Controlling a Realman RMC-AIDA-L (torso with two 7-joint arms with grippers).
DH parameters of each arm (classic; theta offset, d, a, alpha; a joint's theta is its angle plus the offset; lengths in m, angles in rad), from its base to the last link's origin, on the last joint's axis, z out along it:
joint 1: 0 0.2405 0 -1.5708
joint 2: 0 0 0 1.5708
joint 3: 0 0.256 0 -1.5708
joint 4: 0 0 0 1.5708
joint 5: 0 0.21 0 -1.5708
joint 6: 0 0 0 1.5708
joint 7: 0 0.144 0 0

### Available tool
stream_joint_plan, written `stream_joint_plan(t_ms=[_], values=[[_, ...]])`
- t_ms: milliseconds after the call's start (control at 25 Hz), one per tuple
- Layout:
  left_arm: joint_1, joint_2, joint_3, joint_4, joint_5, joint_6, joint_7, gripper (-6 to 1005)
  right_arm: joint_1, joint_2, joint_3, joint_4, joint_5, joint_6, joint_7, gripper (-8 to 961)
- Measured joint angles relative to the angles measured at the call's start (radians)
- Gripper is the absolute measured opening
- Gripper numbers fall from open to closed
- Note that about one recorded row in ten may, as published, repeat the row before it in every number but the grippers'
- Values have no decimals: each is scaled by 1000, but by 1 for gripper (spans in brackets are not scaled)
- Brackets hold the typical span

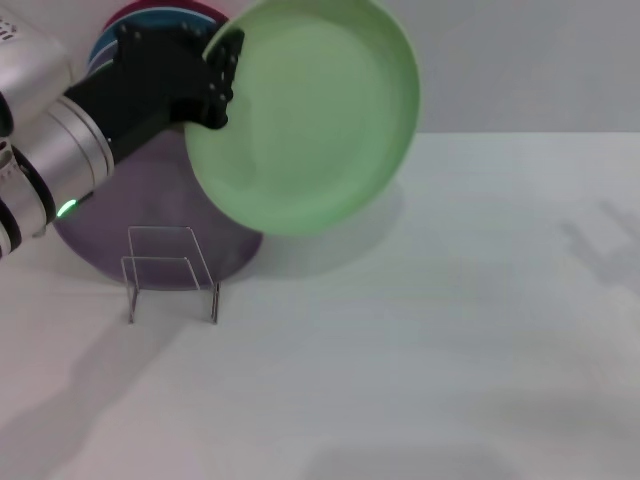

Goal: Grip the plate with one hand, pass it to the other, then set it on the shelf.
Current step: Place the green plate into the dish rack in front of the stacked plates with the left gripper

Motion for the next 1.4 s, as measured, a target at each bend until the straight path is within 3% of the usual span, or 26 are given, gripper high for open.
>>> stream_joint_plan(t_ms=[40,200,280,320,440,480,560,640,680,720,760,800,840,960,1000,1040,1080,1160,1240,1280,1400], values=[[0,0,0,0,0,0,0,79,1,0,7,-14,2,1,-2,742],[2,-1,50,-32,-201,52,322,78,13,0,18,-55,4,1,-5,762],[1,-1,57,-36,-221,53,355,78,18,-1,19,-60,5,0,-5,762],[-8,-3,101,-60,-276,73,513,78,22,-1,19,-66,5,1,-5,762],[-11,-6,136,-70,-280,115,586,78,23,-2,20,-70,5,2,-3,762],[-13,-7,162,-76,-280,151,631,78,23,-2,20,-72,5,3,-2,762],[-38,-8,270,-79,-246,371,767,78,22,-2,18,-74,5,3,0,762],[-38,-8,270,-79,-246,371,767,78,19,-1,15,-74,5,5,3,762],[-50,-8,311,-79,-209,474,777,78,18,-1,14,-74,5,5,5,762],[-81,-6,398,-54,-79,693,723,78,16,-1,13,-74,5,5,7,762],[-99,-4,443,-25,17,808,666,78,15,-1,13,-75,5,6,12,762],[-99,-4,443,-25,17,808,666,78,15,-1,14,-75,5,6,16,762],[-126,-1,515,35,206,992,546,77,15,-1,15,-75,5,8,21,762],[-126,-1,515,35,206,992,546,77,16,-1,19,-75,3,16,29,762],[-107,3,576,108,519,1190,224,77,16,-1,19,-75,2,18,30,762],[-67,15,568,115,625,1227,-10,77,16,-1,20,-76,1,18,31,762],[-67,15,568,115,625,1227,-10,77,15,-1,20,-76,0,18,31,762],[14,60,494,160,855,1272,-518,78,16,-2,18,-77,-1,18,31,762],[39,95,428,246,1053,1338,-813,79,19,-2,14,-80,-1,18,31,762],[39,95,428,246,1053,1338,-813,80,20,-3,13,-82,-1,18,31,762],[14,152,367,459,1214,1566,-1079,82,27,-4,8,-86,-2,18,32,762]])
